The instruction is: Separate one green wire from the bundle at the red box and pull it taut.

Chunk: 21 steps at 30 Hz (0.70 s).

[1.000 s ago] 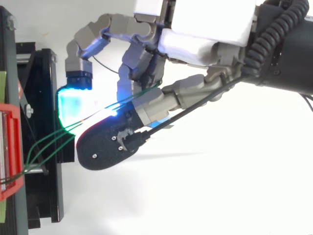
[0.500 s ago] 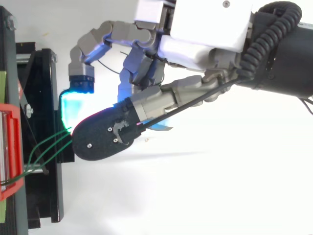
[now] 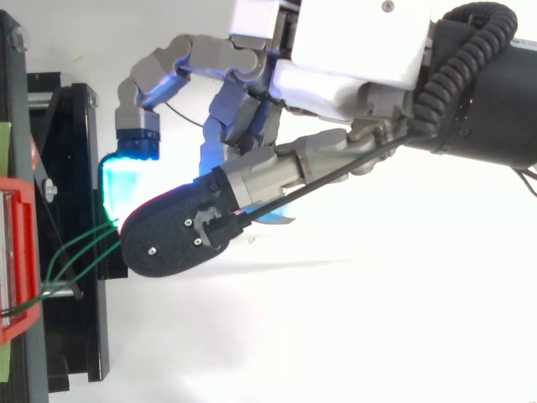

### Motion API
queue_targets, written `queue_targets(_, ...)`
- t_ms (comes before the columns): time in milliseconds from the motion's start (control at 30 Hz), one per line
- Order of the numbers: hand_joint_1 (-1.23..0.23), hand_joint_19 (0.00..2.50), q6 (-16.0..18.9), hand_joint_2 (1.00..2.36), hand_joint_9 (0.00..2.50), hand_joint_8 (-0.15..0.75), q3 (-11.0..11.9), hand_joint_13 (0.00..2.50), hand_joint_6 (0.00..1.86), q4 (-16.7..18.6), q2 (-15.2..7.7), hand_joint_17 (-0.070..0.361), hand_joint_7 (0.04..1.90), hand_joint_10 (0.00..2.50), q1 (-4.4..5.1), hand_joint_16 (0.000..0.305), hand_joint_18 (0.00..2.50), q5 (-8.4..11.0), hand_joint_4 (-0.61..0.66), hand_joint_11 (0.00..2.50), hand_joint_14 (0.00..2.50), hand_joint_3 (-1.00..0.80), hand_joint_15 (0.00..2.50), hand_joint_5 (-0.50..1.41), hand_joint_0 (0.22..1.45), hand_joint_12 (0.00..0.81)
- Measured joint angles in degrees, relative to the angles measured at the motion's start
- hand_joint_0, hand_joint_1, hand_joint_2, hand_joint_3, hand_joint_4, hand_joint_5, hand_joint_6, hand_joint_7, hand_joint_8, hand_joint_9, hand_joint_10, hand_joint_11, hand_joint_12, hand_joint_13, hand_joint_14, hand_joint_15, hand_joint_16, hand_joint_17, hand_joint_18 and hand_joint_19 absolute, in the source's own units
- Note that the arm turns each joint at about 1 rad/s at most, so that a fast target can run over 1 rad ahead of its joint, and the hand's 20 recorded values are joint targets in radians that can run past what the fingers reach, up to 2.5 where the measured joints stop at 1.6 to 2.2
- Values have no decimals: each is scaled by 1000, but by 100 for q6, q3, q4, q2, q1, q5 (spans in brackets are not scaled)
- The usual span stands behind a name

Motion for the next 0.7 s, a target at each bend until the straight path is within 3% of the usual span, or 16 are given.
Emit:
queue_targets(233, -652, 665, 0, 1000, 1190, 255, 1, 1497, 855, 16, -1, 126, 973, 597, 0, 56, 1015, 8, 116, 1652, 7, -500, 1655, -203, 588, 326)
queue_targets(467, -730, 666, 0, 1012, 1171, 260, 0, 1493, 869, 40, -1, 126, 1029, 607, 3, 56, 1011, 32, 87, 1679, 7, -340, 1663, -202, 631, 322)
queue_targets(700, -823, 642, 3, 1010, 1137, 267, -148, 1486, 890, 393, -7, 126, 970, 632, 50, 56, 1012, 121, 100, 1656, 8, -375, 1639, -209, 667, 334)
